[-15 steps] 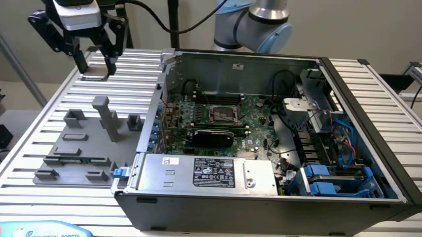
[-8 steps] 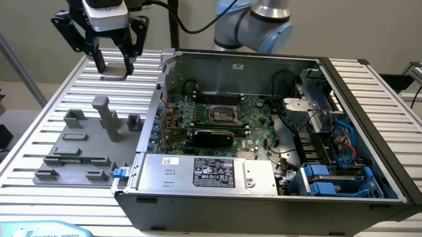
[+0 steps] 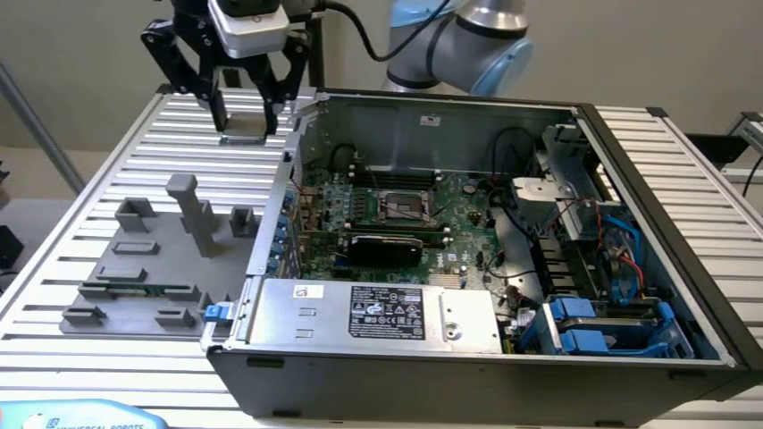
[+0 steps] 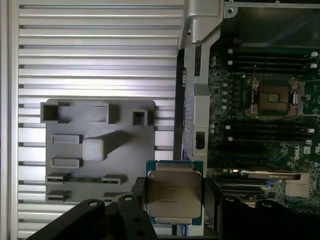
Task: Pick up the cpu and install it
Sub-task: 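Pick up the cpu and move it towards the insertion slot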
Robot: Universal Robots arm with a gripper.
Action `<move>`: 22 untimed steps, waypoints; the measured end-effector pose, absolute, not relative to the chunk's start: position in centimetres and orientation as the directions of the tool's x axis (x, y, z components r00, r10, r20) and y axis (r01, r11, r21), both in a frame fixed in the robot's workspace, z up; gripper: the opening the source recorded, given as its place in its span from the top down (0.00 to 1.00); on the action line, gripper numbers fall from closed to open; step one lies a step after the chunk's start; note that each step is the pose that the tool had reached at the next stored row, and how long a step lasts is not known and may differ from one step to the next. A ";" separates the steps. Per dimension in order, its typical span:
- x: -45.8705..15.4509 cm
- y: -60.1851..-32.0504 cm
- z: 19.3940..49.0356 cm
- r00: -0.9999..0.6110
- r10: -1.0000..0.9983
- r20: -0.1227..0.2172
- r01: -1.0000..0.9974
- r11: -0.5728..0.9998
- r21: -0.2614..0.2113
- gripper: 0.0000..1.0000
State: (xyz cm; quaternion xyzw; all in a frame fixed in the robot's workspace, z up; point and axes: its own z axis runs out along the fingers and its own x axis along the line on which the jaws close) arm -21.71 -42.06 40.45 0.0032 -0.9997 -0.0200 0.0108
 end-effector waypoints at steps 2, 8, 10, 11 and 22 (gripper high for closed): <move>-20.8 -41.9 40.4 -1.000 -0.007 0.022 -0.006 0.999 0.041 0.45; -18.1 -41.5 40.1 -1.000 -0.007 0.023 -0.006 0.999 0.042 0.45; -17.1 -41.4 39.9 -1.000 -0.007 0.023 -0.006 0.999 0.042 0.45; -16.7 -41.3 39.9 -1.000 -0.007 0.023 -0.006 0.999 0.042 0.45; -11.7 -40.2 38.7 -1.000 -0.007 0.025 -0.006 0.999 0.043 0.45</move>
